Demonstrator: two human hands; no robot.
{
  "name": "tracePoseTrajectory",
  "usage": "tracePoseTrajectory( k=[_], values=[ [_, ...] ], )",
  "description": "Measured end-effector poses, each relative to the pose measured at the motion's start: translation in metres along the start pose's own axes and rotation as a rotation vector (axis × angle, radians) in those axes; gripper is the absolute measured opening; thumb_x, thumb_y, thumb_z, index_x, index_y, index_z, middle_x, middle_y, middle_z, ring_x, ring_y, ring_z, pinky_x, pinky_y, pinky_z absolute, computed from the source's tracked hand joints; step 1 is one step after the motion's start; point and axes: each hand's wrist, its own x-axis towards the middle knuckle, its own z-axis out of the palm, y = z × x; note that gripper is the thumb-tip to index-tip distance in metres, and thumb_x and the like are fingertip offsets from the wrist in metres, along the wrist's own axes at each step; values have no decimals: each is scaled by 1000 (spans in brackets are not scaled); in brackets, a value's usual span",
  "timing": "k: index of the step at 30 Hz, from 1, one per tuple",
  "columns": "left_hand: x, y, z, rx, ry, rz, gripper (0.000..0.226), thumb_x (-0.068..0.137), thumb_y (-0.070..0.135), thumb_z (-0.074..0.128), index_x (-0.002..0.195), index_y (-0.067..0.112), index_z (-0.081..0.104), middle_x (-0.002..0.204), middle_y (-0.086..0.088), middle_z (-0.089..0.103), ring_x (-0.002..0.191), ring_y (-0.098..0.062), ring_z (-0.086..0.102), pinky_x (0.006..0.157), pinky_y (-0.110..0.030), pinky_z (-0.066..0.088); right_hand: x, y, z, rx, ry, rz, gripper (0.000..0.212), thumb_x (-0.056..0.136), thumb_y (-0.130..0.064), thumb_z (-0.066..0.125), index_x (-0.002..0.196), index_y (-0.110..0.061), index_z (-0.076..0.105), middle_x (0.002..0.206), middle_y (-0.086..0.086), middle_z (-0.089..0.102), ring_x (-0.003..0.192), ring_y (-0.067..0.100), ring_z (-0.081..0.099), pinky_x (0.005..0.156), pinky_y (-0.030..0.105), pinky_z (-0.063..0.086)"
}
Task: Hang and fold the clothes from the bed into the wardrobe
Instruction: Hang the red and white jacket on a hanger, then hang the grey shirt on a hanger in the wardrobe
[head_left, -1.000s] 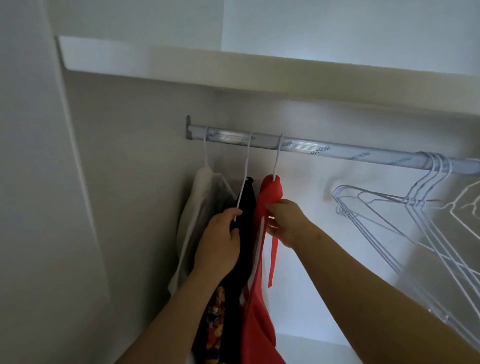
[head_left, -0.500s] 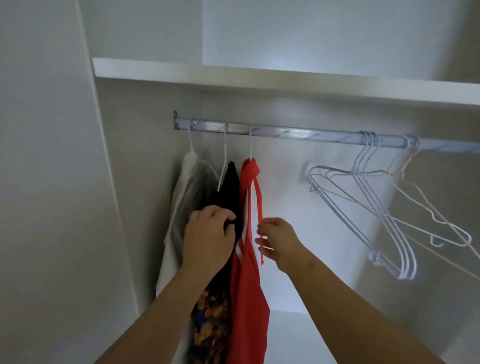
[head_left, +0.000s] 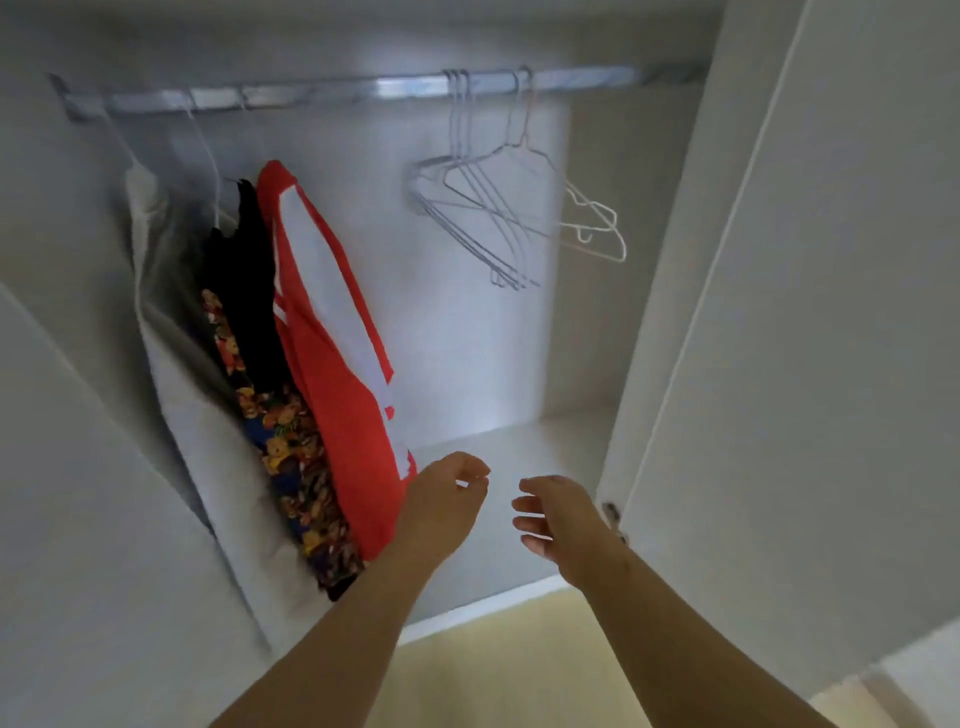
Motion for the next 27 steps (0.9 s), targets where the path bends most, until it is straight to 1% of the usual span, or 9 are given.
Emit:
tracePoseTrajectory(
  k=[4,6,10,15,17,19,21,23,27],
  values=[
    [-43,21,57,31,-232,29,14,92,17,52,97,23,63,96,12,59,91,-7,54,82,-17,39,-37,58,-63,157,170,68,6,90,-17,53,86,-13,56,72,4,59,57,15,51,55,22,41],
    [-73,28,80,12,-345,44,14,93,20,50,97,24,63,95,11,60,91,-9,56,79,-20,41,-59,89,-87,238,258,70,7,90,-18,52,85,-15,55,73,2,59,58,15,52,56,23,41],
    [-146,28,118,-17,-558,3,16,91,26,47,85,25,61,88,4,63,88,-17,61,74,-30,47,-116,162,-115,379,439,93,10,92,-16,49,83,-15,52,72,2,55,56,14,49,53,23,39],
    [-255,7,166,81,-871,-22,10,89,29,52,90,26,61,84,5,64,90,-20,63,76,-29,47,-211,269,-137,501,633,205,11,93,-15,48,82,-14,50,71,3,54,54,15,48,52,22,35],
    [-302,3,184,137,-991,-9,8,88,28,52,91,27,60,83,4,65,87,-19,64,73,-27,47,-253,310,-149,562,731,238,11,93,-15,47,82,-14,50,71,3,53,54,15,48,52,22,35],
    [-352,5,200,188,-1100,20,8,88,27,53,89,26,60,78,4,64,79,-17,63,65,-25,45,-298,347,-162,644,838,254,9,92,-14,48,84,-13,51,69,3,53,53,15,47,52,21,34],
    [-405,13,216,228,-1187,65,9,89,26,53,82,25,59,73,5,61,72,-15,61,58,-22,42,-340,380,-176,723,923,259,7,92,-15,48,86,-13,52,70,3,53,53,15,47,52,21,34],
    [-460,22,231,261,-1265,113,14,89,25,52,76,26,58,70,5,59,70,-16,59,58,-22,40,-383,410,-191,787,993,244,8,92,-15,48,85,-14,51,70,3,54,53,15,47,52,21,35],
    [-580,42,262,317,-1415,206,19,91,21,50,73,24,57,66,4,56,66,-16,55,51,-21,35,-480,475,-226,904,1141,220,10,92,-15,48,83,-14,51,71,4,55,53,15,48,52,21,35]
  ],
)
